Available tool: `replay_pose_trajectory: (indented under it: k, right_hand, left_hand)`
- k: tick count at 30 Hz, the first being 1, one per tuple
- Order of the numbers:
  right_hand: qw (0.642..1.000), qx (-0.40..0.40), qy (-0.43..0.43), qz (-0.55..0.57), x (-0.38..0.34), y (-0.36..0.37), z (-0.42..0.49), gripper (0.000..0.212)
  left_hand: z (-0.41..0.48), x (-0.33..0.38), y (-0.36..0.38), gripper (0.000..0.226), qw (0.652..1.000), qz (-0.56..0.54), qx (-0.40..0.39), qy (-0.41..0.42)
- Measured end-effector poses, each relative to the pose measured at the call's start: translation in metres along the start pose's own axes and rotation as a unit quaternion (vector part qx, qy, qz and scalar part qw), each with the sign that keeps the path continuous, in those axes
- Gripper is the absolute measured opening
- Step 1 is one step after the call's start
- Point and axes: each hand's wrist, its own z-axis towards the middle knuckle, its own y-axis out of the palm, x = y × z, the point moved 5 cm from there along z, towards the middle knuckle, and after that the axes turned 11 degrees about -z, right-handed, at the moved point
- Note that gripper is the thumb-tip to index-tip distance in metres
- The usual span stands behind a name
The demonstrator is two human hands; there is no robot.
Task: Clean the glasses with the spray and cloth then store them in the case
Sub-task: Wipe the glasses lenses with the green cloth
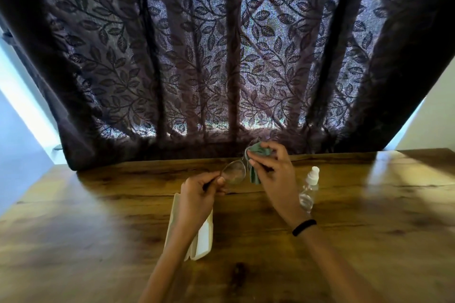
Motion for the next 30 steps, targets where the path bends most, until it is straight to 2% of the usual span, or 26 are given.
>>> replay_pose_trajectory:
  k: [4, 7, 9, 14, 24, 28, 30]
  right_hand:
    - [0.998, 0.039, 0.032, -0.036, 0.012, -0.011, 0.015, 0.022]
    - [0.997, 0.052, 0.048, -0.040, 0.017, -0.016, 0.022, 0.021]
    - [0.998, 0.047, 0.022, -0.042, 0.012, -0.015, 0.021, 0.021]
    - [0.996, 0.006, -0.067, -0.061, -0.008, -0.001, 0.004, 0.023]
    - [0.995, 0.054, 0.000, -0.079, 0.011, -0.016, 0.025, 0.019]
    - [0.995, 0.054, -0.039, -0.073, -0.001, -0.009, 0.015, 0.020]
    - [0.994, 0.034, -0.072, -0.077, -0.009, -0.001, 0.005, 0.022]
  left_hand:
    - [-0.003, 0.003, -0.002, 0.037, 1.000, -0.010, -0.009, -0.007]
    - [-0.004, 0.002, -0.001, 0.029, 1.000, -0.018, -0.008, -0.015]
    - [-0.003, 0.002, 0.001, 0.020, 0.999, -0.032, -0.003, -0.019]
    - [-0.001, 0.007, 0.004, 0.026, 0.998, -0.053, 0.007, -0.013]
    - [-0.005, 0.011, 0.002, 0.033, 0.999, -0.041, -0.014, 0.019]
    - [-0.001, 0.008, 0.004, 0.023, 0.998, -0.057, -0.003, 0.011]
    - [0.000, 0.007, 0.003, 0.028, 0.998, -0.057, -0.003, 0.013]
